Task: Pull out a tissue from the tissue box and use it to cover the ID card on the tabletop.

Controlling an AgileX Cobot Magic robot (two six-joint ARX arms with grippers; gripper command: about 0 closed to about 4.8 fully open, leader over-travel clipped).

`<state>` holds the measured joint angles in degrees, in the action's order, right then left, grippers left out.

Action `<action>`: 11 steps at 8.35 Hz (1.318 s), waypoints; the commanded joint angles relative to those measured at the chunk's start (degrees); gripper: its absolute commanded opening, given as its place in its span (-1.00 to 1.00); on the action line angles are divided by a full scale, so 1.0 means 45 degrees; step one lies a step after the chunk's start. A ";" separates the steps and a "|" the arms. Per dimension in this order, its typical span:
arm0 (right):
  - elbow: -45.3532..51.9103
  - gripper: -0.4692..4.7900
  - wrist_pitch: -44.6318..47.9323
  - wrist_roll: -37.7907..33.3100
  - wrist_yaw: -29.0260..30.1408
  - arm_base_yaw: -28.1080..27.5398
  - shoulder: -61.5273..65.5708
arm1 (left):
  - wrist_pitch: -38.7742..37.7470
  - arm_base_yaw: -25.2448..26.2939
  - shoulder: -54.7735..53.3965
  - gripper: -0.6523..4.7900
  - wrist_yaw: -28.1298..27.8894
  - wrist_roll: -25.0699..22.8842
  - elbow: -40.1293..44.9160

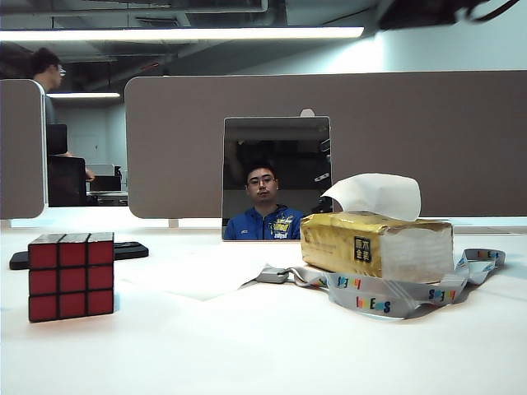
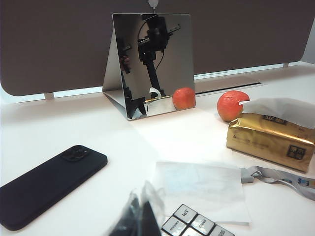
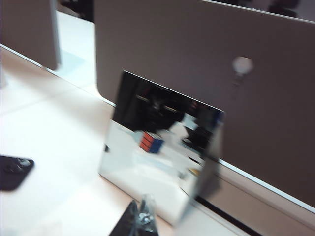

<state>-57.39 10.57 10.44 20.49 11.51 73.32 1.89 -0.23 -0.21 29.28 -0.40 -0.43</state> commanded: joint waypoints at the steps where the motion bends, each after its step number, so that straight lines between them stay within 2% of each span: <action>1: 0.3672 -0.85 -0.2127 0.0282 0.0005 -0.2414 -0.6450 | 0.0165 -0.0005 -0.0005 -0.78 -0.1039 0.0340 -0.0044; 3: 0.6169 -0.85 -0.0631 -0.1418 -0.0005 -0.2409 -0.9024 | 0.0165 -0.0005 -0.0005 -0.78 -0.1039 0.0627 -0.0044; 4: 0.7223 -0.85 -0.0612 -0.1428 -0.0199 -0.2409 -1.0525 | 0.0165 -0.0005 -0.0005 -0.78 -0.1132 0.0622 -0.0044; 5: 0.8956 -0.85 -0.1069 -0.1666 -0.0340 -0.2414 -1.3818 | 0.0165 -0.0005 -0.0005 -0.78 -0.1132 0.0622 -0.0044; 6: 1.0185 -0.85 -0.1365 -0.2210 -0.0763 -0.2429 -1.5946 | 0.0170 -0.0005 -0.0005 -0.78 -0.1132 0.0627 -0.0044; 7: 1.0705 -0.84 -0.1957 -0.2453 -0.1107 -0.2404 -1.6257 | 0.0175 -0.0005 -0.0005 -0.78 -0.1171 0.0729 -0.0049; 11: 1.1749 -0.84 -0.1613 -0.2453 -0.2307 -0.2414 -1.6262 | 0.0180 -0.0005 -0.0005 -0.78 -0.1695 0.0908 -0.0044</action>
<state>-4.93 1.43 -0.45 11.46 0.64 0.19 1.91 -0.23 -0.19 21.82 3.51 -0.43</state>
